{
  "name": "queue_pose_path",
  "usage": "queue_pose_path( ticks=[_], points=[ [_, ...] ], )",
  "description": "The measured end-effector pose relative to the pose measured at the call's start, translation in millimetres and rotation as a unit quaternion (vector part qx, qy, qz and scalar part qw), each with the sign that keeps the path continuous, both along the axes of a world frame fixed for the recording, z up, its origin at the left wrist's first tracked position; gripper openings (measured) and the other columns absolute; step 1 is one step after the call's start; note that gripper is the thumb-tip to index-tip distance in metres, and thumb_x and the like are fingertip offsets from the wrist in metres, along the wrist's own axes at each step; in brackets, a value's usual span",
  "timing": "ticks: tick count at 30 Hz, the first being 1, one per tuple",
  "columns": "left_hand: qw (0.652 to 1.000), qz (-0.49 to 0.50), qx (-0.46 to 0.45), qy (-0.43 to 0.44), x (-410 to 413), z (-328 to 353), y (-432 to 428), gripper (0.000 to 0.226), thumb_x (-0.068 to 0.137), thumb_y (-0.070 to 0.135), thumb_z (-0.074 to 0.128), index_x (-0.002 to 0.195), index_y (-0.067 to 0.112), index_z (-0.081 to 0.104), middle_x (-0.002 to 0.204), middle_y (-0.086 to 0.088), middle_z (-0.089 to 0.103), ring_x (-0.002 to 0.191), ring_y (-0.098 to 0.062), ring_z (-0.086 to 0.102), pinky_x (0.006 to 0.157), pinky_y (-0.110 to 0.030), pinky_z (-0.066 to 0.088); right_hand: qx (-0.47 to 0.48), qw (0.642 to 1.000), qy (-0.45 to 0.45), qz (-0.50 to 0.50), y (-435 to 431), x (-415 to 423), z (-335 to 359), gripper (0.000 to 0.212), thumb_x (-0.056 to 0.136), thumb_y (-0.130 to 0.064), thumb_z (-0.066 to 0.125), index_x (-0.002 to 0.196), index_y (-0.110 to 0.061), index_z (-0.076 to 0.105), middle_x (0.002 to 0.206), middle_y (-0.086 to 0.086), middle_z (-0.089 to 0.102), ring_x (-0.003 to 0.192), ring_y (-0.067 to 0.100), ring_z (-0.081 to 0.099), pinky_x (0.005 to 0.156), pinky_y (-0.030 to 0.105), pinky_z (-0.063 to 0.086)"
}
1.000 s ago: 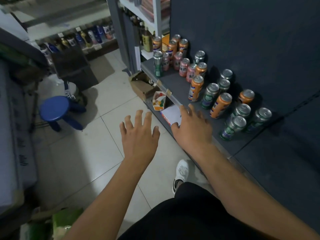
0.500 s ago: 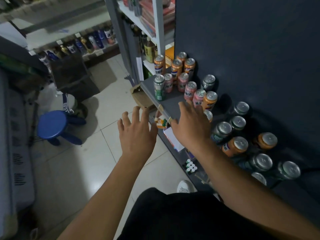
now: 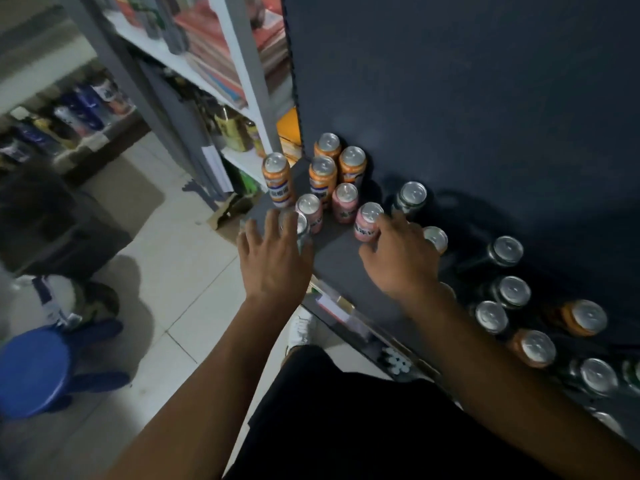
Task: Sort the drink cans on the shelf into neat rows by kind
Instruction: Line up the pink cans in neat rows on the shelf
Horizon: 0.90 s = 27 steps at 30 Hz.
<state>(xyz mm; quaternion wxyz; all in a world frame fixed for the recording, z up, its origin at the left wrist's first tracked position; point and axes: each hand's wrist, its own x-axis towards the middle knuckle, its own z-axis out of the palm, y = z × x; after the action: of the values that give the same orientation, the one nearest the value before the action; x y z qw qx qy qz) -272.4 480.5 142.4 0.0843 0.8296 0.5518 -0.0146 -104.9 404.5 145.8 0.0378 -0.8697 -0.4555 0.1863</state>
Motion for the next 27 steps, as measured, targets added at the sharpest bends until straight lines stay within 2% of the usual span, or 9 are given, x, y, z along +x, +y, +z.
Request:
queue_pose_path(
  ticks=[3, 6, 10, 13, 17, 21, 24, 27],
  points=[
    [0.999, -0.039, -0.010, -0.014, 3, 2, 59, 0.056, 0.100, 0.046, 0.049, 0.150, 0.022, 0.039, 0.159, -0.006, 0.036, 0.146, -0.042, 0.029, 0.117, -0.055, 0.030, -0.026, 0.998, 0.012, -0.060, 37, -7, -4, 0.049, 0.091, -0.039, 0.048, 0.136, -0.019, 0.048, 0.140, 0.010, 0.048, 0.122, 0.038, 0.051, 0.091, 0.048, 0.047],
    [0.997, -0.077, -0.026, -0.013, 8, -2, 106, 0.055, 0.099, 0.041, 0.053, 0.148, 0.021, 0.043, 0.154, -0.007, 0.043, 0.141, -0.040, 0.036, 0.112, -0.053, 0.036, -0.047, 0.994, 0.027, -0.092, 57, -14, -10, 0.055, 0.095, -0.043, 0.049, 0.145, -0.022, 0.042, 0.149, 0.007, 0.044, 0.128, 0.037, 0.049, 0.096, 0.048, 0.047],
    [0.983, -0.138, -0.117, -0.010, 23, -26, 150, 0.045, 0.100, 0.033, 0.053, 0.143, 0.020, 0.047, 0.152, -0.006, 0.046, 0.136, -0.034, 0.044, 0.104, -0.048, 0.043, -0.072, 0.987, 0.060, -0.132, 72, -14, -25, 0.056, 0.098, -0.042, 0.049, 0.148, -0.021, 0.039, 0.152, 0.007, 0.045, 0.129, 0.038, 0.050, 0.095, 0.047, 0.047],
    [0.968, -0.179, -0.174, -0.025, 25, -43, 169, 0.042, 0.101, 0.027, 0.054, 0.142, 0.022, 0.048, 0.154, -0.005, 0.045, 0.128, -0.036, 0.054, 0.095, -0.046, 0.048, -0.075, 0.979, 0.090, -0.168, 81, -14, -35, 0.056, 0.098, -0.039, 0.051, 0.149, -0.020, 0.037, 0.150, 0.009, 0.048, 0.128, 0.039, 0.052, 0.092, 0.045, 0.047],
    [0.941, -0.192, -0.270, -0.070, 14, -74, 186, 0.045, 0.100, 0.020, 0.062, 0.143, 0.017, 0.052, 0.145, -0.010, 0.057, 0.127, -0.034, 0.056, 0.097, -0.034, 0.041, -0.076, 0.959, 0.137, -0.236, 85, -15, -54, 0.058, 0.099, -0.037, 0.053, 0.151, -0.022, 0.032, 0.145, 0.013, 0.052, 0.125, 0.040, 0.054, 0.091, 0.045, 0.046],
    [0.925, -0.153, -0.339, -0.083, 3, -111, 199, 0.057, 0.096, 0.019, 0.069, 0.149, 0.018, 0.047, 0.145, -0.009, 0.058, 0.132, -0.029, 0.053, 0.107, -0.035, 0.038, -0.065, 0.935, 0.173, -0.302, 84, -15, -75, 0.073, 0.100, -0.035, 0.055, 0.160, -0.023, 0.016, 0.151, 0.014, 0.048, 0.129, 0.040, 0.052, 0.094, 0.045, 0.046],
    [0.912, -0.155, -0.370, -0.082, 5, -139, 206, 0.070, 0.091, 0.015, 0.075, 0.153, 0.020, 0.041, 0.144, -0.007, 0.057, 0.133, -0.028, 0.052, 0.105, -0.031, 0.037, -0.032, 0.915, 0.195, -0.352, 84, -12, -91, 0.081, 0.097, -0.032, 0.059, 0.162, -0.024, 0.011, 0.155, 0.012, 0.046, 0.130, 0.040, 0.053, 0.096, 0.046, 0.047],
    [0.885, -0.153, -0.429, -0.103, 9, -162, 219, 0.091, 0.083, 0.013, 0.083, 0.157, 0.027, 0.034, 0.144, 0.000, 0.054, 0.131, -0.022, 0.049, 0.107, -0.033, 0.037, -0.004, 0.898, 0.203, -0.390, 86, -6, -107, 0.084, 0.094, -0.032, 0.061, 0.161, -0.026, 0.012, 0.146, 0.011, 0.056, 0.123, 0.038, 0.059, 0.095, 0.045, 0.049]
  ],
)
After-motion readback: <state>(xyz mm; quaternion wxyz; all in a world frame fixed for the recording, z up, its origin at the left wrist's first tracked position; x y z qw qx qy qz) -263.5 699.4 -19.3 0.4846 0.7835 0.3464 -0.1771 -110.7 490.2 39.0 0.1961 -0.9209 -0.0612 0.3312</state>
